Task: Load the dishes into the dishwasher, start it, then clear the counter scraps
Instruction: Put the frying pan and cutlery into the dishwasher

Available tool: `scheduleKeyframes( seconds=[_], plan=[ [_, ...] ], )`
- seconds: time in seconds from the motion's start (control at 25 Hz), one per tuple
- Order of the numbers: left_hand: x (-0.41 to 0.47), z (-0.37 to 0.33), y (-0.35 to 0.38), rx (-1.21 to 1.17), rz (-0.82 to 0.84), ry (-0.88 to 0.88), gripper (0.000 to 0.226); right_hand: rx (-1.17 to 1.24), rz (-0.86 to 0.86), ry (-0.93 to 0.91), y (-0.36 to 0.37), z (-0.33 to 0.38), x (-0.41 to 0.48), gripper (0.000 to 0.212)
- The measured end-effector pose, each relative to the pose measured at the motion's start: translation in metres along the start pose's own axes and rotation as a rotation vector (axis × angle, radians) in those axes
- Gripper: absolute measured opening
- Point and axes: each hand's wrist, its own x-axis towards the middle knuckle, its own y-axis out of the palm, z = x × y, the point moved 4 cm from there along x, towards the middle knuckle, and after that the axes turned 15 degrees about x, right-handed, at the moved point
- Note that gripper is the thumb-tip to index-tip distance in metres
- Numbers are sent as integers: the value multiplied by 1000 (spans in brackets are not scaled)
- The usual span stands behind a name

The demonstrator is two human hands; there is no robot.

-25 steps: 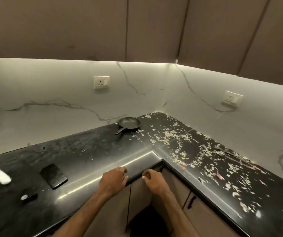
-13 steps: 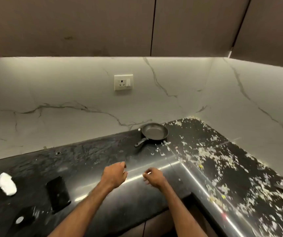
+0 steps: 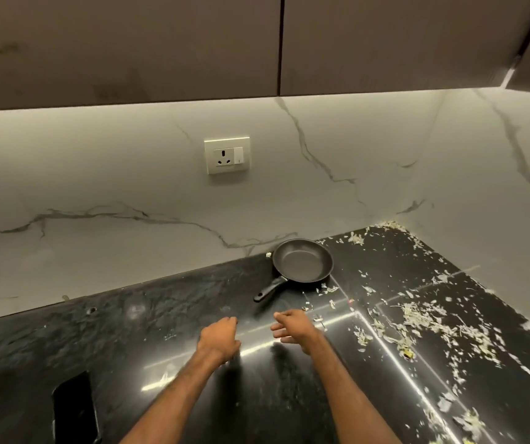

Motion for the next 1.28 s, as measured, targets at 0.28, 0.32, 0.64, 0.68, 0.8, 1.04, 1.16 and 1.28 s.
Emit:
scheduleKeyframes(
  seconds=[0.28,0.32,0.64,0.68,0.8,1.04,1.16,1.28],
  plan=[
    [44,8,26,44,207,130,53,135,-66,77,14,18,66,48],
    [47,13,25,33,211,142,53,189,-70,98,18,20,73,48],
    [40,32,41,-111,122,148,43,627,-102,141,40,28,94,20],
    [40,33,39,-120,108,111,36,537,-88,150,41,22,90,13],
    [43,33,26,-169,79,-49,26,313,6,178,52,-15,70,6],
    [28,-1,24,-1136,232,-106,34,168,-26,-183,83,-88,11,26],
    [14,-14,19,-1117,112,-29,31,56,-36,-304,91,-90,-13,44],
    [-2,-26,9,-1157,-2,-6,23,61,-8,-380,91,-83,-34,58]
  ],
)
